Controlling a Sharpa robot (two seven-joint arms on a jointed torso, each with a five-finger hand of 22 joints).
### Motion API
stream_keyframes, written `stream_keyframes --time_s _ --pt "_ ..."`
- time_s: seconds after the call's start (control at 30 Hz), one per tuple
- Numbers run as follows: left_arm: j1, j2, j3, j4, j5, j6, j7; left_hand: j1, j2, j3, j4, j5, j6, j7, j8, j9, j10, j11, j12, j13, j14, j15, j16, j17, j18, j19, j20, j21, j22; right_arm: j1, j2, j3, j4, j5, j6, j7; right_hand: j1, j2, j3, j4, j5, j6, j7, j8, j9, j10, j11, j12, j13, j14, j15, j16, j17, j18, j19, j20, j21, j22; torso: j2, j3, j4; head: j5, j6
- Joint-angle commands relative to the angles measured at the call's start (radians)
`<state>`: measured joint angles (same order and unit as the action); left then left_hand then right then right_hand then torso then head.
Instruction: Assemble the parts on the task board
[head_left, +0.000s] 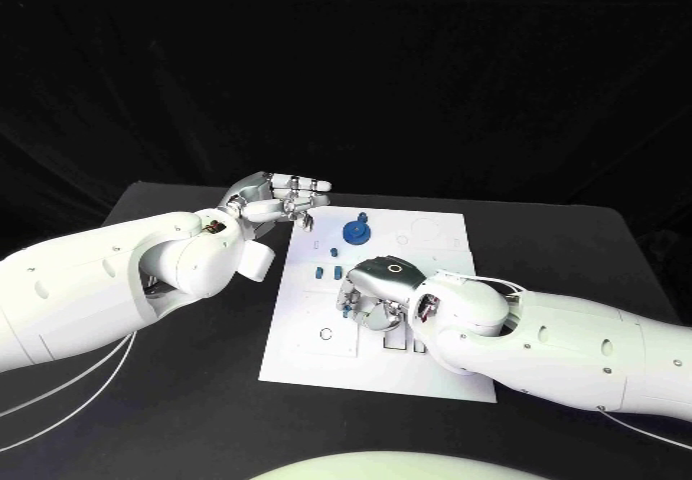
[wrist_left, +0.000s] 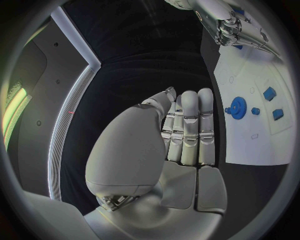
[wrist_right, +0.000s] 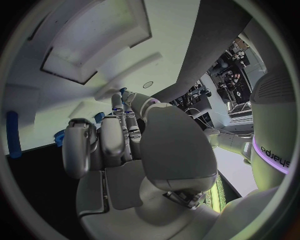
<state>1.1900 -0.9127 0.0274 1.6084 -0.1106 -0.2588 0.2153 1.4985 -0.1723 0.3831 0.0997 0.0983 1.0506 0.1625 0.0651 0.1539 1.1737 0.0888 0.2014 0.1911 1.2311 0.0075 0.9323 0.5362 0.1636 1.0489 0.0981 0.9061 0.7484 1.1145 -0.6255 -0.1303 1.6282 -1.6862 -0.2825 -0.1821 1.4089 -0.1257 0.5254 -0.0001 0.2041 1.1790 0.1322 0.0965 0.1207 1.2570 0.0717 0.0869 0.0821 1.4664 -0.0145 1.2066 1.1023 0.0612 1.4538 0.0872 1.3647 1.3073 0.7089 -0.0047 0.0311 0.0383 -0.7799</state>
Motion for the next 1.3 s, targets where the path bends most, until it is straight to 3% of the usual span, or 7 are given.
stream_keyframes --time_s 0.03,0.3,0.43,0.53,0.9,1.13,1.3 --pt "0.001 0.001 0.001 0.001 -0.001 0.017 0.002 -0.003 0.008 -0.003 -0.005 0.002 -0.002 0.003 0.001 -0.001 -0.004 0.000 0.003 0.001 -0.006 0.003 -0.006 -0.001 0.017 -0.006 0.003 -0.006 -0.001 -0.004 -0.001 -0.004 0.003 -0.017 0.043 0.002 -0.010 0.004 -0.001 0.001 -0.001 0.008 -0.002 0.004 -0.001 -0.001 -0.009 0.003 0.001 0.032 -0.004 0.003 0.000 -0.012 0.004 0.000 0.005 0.152 0.000 0.0000 0.0002 0.000 0.002" --pt "0.001 0.001 0.001 0.000 0.003 0.017 0.001 -0.003 0.008 -0.003 -0.005 0.002 -0.002 0.003 0.001 -0.001 -0.004 0.000 0.003 0.001 -0.006 0.003 -0.006 -0.001 0.017 -0.006 0.003 -0.006 -0.001 -0.004 -0.002 -0.004 0.006 -0.019 0.054 -0.001 -0.029 -0.002 -0.017 0.003 0.010 0.001 -0.001 0.000 0.000 -0.008 -0.007 -0.004 0.000 0.030 -0.002 0.003 -0.005 -0.011 0.000 0.002 -0.001 0.150 0.000 0.0003 0.0000 0.001 0.004" --pt "0.001 0.001 0.001 0.000 0.004 0.020 0.002 -0.003 0.008 -0.003 -0.005 0.002 -0.002 0.003 0.001 -0.001 -0.004 0.000 0.003 0.001 -0.006 0.003 -0.006 -0.001 0.017 -0.006 0.003 -0.006 -0.001 -0.003 -0.002 -0.004 0.003 -0.014 0.050 -0.006 -0.069 -0.025 -0.040 0.017 0.015 -0.090 0.028 -0.035 -0.021 -0.097 0.020 -0.024 -0.018 0.023 0.022 -0.008 -0.026 -0.003 -0.023 0.017 -0.042 0.130 0.000 -0.0004 -0.0006 0.001 0.004" --pt "0.001 0.001 0.001 0.000 0.004 0.024 0.003 -0.003 0.008 -0.004 -0.006 0.002 -0.003 0.003 0.001 -0.001 -0.005 0.001 0.004 0.001 -0.006 0.004 -0.007 -0.001 0.017 -0.007 0.004 -0.009 -0.003 -0.003 -0.003 -0.004 0.002 -0.013 0.044 -0.007 -0.079 -0.036 -0.054 0.020 0.009 -0.121 0.036 -0.036 -0.030 -0.145 0.032 -0.025 -0.020 0.017 0.030 -0.020 -0.045 0.005 -0.042 0.025 -0.078 0.112 0.000 -0.0003 -0.0004 0.001 0.004" --pt "0.001 0.001 0.001 -0.001 0.004 0.030 0.004 -0.004 0.008 -0.005 -0.006 0.002 -0.004 0.003 0.001 -0.002 -0.006 0.001 0.004 0.001 -0.007 0.004 -0.007 -0.002 0.018 -0.008 0.004 -0.010 -0.004 -0.003 -0.017 -0.004 0.018 -0.014 0.002 -0.003 -0.080 -0.038 -0.073 0.018 0.011 -0.132 0.037 -0.032 -0.035 -0.182 0.038 -0.020 -0.018 0.011 0.034 -0.029 -0.061 0.012 -0.057 0.033 -0.109 0.097 0.000 0.0001 0.0001 -0.001 0.010" --pt "0.001 0.001 0.001 -0.002 0.004 0.032 0.003 -0.004 0.008 -0.005 -0.006 0.002 -0.004 0.003 0.001 -0.002 -0.006 0.001 0.004 0.001 -0.007 0.004 -0.007 -0.002 0.018 -0.008 0.004 -0.010 -0.004 0.006 -0.081 -0.001 0.075 -0.014 -0.036 -0.009 -0.077 -0.036 -0.077 0.017 0.019 -0.127 0.038 -0.029 -0.035 -0.184 0.039 -0.015 -0.017 0.010 0.035 -0.031 -0.065 0.013 -0.058 0.034 -0.112 0.096 0.000 0.0001 -0.0008 -0.004 0.012" --pt "0.001 -0.004 0.001 -0.002 0.004 0.037 0.003 -0.004 0.007 -0.006 -0.006 0.002 -0.005 0.004 0.001 -0.002 -0.007 0.001 0.004 0.002 -0.007 0.004 -0.007 -0.002 0.018 -0.009 0.004 -0.012 -0.006 0.045 -0.161 0.006 0.116 0.053 -0.038 -0.002 -0.075 -0.033 -0.084 0.017 0.024 -0.112 0.032 -0.025 -0.033 -0.169 0.034 0.001 -0.014 0.010 0.032 -0.029 -0.067 0.013 -0.056 0.034 -0.112 0.096 0.000 -0.0004 -0.0012 -0.013 0.018"
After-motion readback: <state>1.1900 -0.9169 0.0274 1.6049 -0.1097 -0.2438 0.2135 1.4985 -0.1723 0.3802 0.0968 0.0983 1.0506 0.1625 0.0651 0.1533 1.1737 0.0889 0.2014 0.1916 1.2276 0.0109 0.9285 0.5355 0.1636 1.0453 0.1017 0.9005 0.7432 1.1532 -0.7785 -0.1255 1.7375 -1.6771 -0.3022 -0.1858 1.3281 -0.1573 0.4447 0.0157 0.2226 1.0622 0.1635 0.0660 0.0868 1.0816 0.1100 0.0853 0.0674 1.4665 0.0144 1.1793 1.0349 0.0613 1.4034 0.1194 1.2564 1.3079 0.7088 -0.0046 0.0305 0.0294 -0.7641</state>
